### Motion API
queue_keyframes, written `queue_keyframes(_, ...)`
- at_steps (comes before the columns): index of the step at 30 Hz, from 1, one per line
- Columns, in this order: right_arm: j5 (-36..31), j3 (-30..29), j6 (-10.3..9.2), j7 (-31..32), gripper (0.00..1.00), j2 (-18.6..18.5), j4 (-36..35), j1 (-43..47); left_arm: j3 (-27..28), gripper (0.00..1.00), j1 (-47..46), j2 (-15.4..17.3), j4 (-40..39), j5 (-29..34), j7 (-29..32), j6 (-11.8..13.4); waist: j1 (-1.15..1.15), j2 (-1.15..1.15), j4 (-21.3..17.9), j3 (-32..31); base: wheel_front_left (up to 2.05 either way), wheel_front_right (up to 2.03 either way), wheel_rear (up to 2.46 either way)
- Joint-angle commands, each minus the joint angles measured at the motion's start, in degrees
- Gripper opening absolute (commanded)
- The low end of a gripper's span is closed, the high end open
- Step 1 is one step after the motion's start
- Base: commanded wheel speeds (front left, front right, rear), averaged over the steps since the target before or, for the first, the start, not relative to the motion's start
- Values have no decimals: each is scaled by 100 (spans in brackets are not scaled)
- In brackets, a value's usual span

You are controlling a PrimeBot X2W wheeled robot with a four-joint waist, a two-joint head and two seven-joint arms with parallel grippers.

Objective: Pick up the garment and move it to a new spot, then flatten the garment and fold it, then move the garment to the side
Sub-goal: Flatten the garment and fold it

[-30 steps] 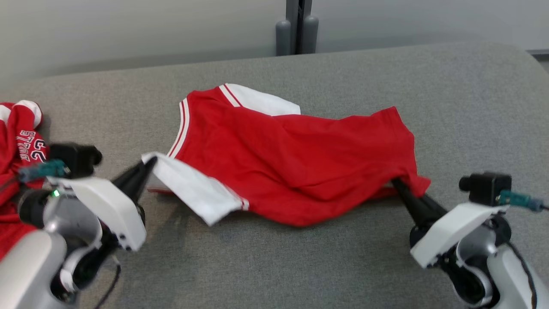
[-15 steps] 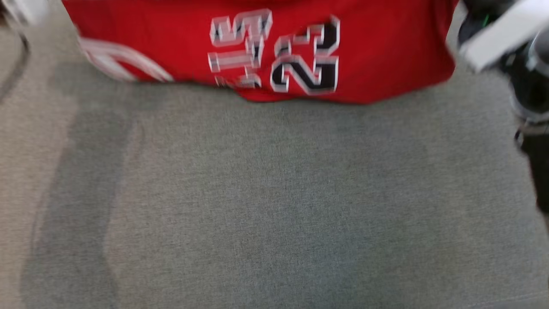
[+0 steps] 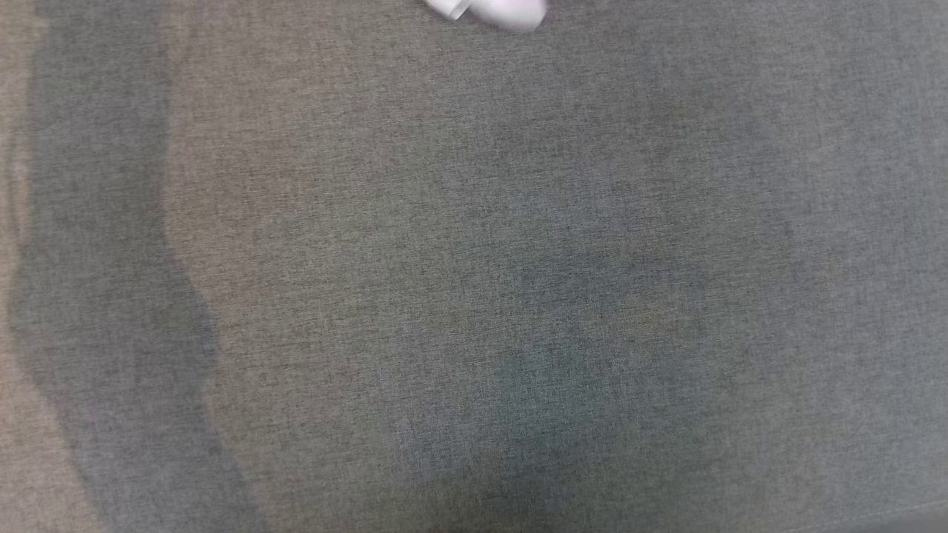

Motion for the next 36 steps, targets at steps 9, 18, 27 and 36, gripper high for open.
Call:
queue_keyframes(9,364,831,1,-356,0,-377,774,-924,-320,0,-539,-301,756,-141,-485,-99,-1,0,170,-141,0,0,0)
queue_keyframes(18,1263,1973,1,229,0,-734,869,922,-1732,0,1288,25,314,-938,95,-92,-1,0,347,-1091,0,0,0)
queue_keyframes(27,2258,2933,1,1303,0,-1058,469,2968,-2691,0,3591,1085,-894,-2546,1609,-89,-1,0,258,-2432,0,0,0)
queue_keyframes(36,2907,3458,1,2693,0,-1653,100,4263,-3021,0,5536,1990,-2598,-3899,3097,86,-1,0,239,-3228,0,0,0)
